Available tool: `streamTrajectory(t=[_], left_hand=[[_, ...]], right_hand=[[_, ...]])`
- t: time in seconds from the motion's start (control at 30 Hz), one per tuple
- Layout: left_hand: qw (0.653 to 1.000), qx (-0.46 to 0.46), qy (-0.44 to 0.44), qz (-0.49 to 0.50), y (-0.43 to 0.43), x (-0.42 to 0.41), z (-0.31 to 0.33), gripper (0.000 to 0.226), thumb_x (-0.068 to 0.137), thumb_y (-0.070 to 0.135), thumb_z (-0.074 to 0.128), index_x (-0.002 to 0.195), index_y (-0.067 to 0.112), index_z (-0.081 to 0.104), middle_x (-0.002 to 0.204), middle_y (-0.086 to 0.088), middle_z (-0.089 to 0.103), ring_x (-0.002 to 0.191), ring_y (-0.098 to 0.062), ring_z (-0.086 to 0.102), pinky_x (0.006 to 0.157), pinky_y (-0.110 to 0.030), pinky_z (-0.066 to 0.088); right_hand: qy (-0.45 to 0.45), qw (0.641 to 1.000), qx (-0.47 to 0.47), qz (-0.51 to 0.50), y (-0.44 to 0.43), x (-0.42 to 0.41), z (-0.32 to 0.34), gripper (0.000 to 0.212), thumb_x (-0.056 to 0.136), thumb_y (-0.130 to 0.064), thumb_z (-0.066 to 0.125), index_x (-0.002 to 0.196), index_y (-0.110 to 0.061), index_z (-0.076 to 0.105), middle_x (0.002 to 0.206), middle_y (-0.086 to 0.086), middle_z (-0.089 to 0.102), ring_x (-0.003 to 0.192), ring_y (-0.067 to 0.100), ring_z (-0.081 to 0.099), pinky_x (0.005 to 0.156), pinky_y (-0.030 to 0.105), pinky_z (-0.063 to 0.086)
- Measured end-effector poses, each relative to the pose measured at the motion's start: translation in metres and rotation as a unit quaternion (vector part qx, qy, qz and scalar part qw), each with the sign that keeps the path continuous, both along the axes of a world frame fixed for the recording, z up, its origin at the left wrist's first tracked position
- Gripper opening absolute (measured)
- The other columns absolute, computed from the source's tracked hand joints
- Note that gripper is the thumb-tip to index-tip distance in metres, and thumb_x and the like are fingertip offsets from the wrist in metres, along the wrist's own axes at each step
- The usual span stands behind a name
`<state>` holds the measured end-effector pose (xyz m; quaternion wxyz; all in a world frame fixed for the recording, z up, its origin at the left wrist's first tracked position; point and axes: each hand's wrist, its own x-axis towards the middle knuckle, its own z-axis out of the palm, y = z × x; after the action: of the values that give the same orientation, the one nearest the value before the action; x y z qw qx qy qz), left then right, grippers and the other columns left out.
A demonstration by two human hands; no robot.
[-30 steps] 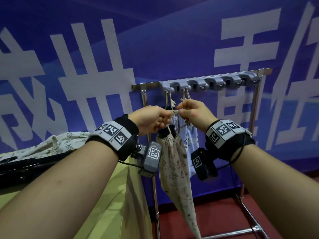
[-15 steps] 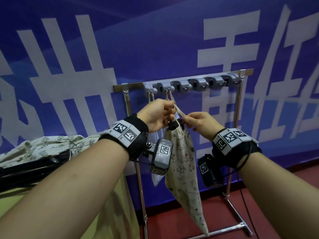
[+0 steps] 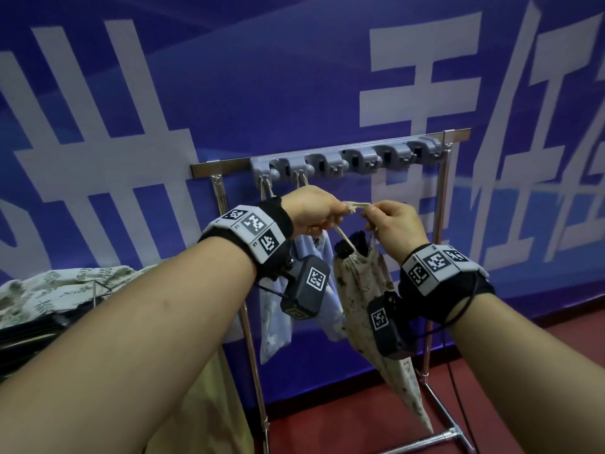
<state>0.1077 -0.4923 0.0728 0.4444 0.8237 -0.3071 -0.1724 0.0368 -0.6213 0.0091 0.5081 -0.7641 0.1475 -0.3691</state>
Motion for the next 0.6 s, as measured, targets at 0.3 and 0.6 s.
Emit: streamTrajectory(t=[0.3,0.6], left_hand=[[0.971,0.123,-0.205,-0.016,-0.026,0.025,-0.017,0.015,0.092,0.015,0.063,0.082,0.015,0.074,0.065,0.006,0.064,0.058,-0.003,0.056,0.058,-0.016,0.044],[0.925,0.057,-0.361,0.102,-0.048,0.055,-0.016,0.020,0.097,0.029,0.056,0.099,0.024,0.076,0.094,0.004,0.071,0.097,-0.020,0.061,0.092,-0.037,0.046]], right_hand=[[0.044,0.997,0.015,-0.066,-0.024,0.031,-0.028,0.024,0.096,-0.021,0.048,0.086,-0.013,0.067,0.063,0.001,0.055,0.065,0.023,0.059,0.060,0.034,0.047],[-0.025,0.993,0.006,-0.119,-0.038,0.069,-0.009,0.024,0.095,-0.024,0.052,0.088,-0.010,0.071,0.086,0.013,0.070,0.088,0.031,0.064,0.083,0.046,0.050]])
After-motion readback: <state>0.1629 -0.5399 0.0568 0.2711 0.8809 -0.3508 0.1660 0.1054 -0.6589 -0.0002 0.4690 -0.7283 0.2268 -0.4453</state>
